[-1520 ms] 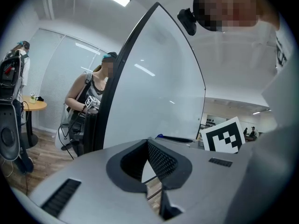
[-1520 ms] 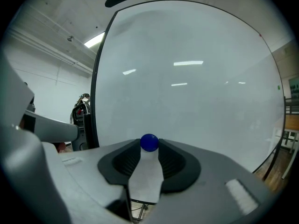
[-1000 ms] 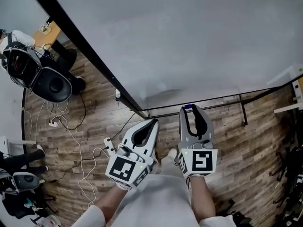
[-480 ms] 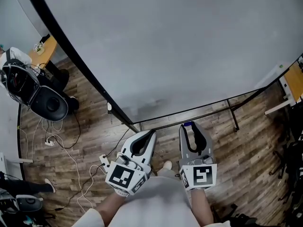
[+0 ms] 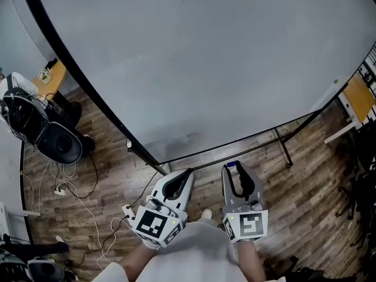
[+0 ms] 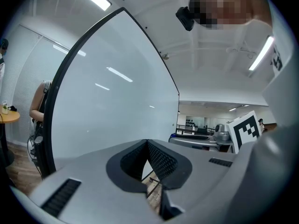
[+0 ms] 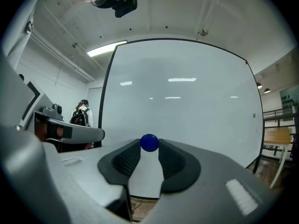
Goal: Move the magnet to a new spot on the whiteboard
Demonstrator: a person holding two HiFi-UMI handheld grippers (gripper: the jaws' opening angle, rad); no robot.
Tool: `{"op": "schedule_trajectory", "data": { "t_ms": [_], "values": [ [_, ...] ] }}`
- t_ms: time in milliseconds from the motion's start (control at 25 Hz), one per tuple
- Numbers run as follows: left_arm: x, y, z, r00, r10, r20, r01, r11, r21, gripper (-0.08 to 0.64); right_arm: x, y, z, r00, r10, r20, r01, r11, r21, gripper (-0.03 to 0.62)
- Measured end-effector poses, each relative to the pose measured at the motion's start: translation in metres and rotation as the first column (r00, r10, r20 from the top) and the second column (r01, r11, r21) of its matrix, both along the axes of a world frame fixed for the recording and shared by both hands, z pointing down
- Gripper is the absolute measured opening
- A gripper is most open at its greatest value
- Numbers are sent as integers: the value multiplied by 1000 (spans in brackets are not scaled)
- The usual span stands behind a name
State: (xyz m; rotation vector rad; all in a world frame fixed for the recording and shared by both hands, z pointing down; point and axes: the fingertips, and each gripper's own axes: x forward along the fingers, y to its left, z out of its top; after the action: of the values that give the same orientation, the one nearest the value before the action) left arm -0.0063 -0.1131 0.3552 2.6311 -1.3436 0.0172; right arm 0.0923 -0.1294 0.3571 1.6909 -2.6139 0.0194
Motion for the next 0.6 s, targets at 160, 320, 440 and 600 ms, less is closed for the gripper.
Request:
{"op": "schedule_trajectory", "data": {
  "t_ms": [160, 320, 440, 600],
  "values": [
    [5, 0, -4, 1000, 17, -8, -17, 1000, -1, 6, 6, -1, -12, 999, 9, 35, -9, 1000, 17, 130],
    [16, 0, -13, 999, 38, -16, -38, 999, 19, 6, 19, -4, -26, 999, 25, 26, -26, 998, 49, 130],
    [22, -2, -20, 998, 55, -18, -54, 998, 28, 6, 23, -8, -36, 999, 27, 26, -28, 998, 63, 130],
    [27, -5, -25, 998, 67, -11, -66, 997, 33, 6, 26, -13, -52, 999, 23, 28, -25, 995, 91, 130]
  ]
}}
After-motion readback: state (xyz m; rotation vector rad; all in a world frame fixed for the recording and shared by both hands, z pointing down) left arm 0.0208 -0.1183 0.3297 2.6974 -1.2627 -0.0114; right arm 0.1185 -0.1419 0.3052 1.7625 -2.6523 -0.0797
